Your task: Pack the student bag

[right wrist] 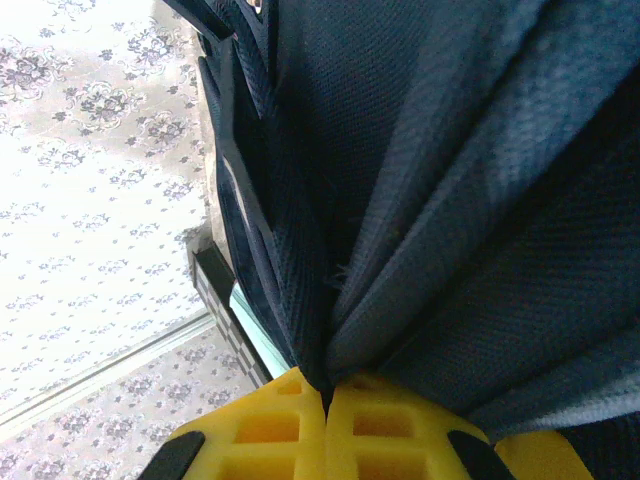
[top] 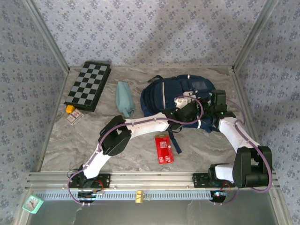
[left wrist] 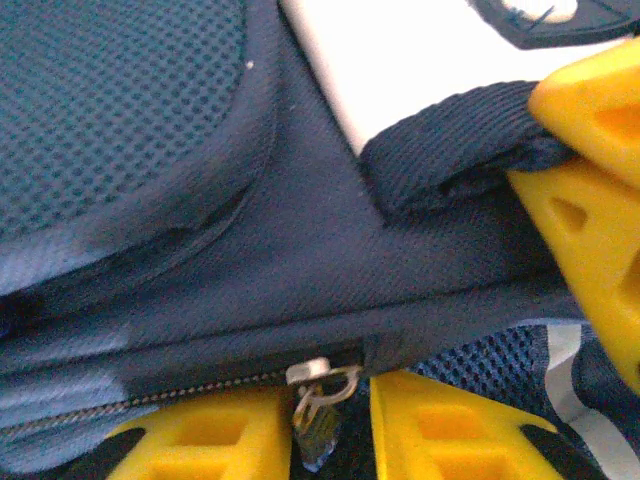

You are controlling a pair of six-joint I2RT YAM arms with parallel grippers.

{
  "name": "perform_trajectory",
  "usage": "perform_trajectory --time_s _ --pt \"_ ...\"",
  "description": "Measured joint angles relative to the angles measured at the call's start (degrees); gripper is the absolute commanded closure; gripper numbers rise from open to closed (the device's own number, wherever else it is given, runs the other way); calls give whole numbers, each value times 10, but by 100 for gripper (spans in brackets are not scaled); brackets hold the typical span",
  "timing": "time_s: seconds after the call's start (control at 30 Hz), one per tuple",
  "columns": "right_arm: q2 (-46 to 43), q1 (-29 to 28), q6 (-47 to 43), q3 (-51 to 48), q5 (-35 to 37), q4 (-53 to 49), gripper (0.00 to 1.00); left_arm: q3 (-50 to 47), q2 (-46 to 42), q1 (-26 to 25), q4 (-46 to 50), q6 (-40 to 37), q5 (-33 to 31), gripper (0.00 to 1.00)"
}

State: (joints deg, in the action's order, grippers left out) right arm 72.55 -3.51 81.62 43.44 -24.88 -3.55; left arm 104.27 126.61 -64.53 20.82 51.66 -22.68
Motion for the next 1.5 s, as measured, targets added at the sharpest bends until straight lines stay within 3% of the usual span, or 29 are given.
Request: perform_trajectory --time_s 0.3,0.6,1.13,1.33,1.5 --pt "0 9 -21 0 -5 -1 100 16 4 6 15 -51 3 100" --pt "16 30 -76 28 -55 -23 100 -37 -71 30 26 -47 70 100" --pt "87 54 -198 110 -133 -127 100 -196 -164 60 30 -93 60 100" --pt "160 72 -262 198 -146 -174 100 -191 -167 56 11 -122 86 100" --pt "249 79 -325 323 -147 -218 100 -114 -140 32 24 -119 99 100"
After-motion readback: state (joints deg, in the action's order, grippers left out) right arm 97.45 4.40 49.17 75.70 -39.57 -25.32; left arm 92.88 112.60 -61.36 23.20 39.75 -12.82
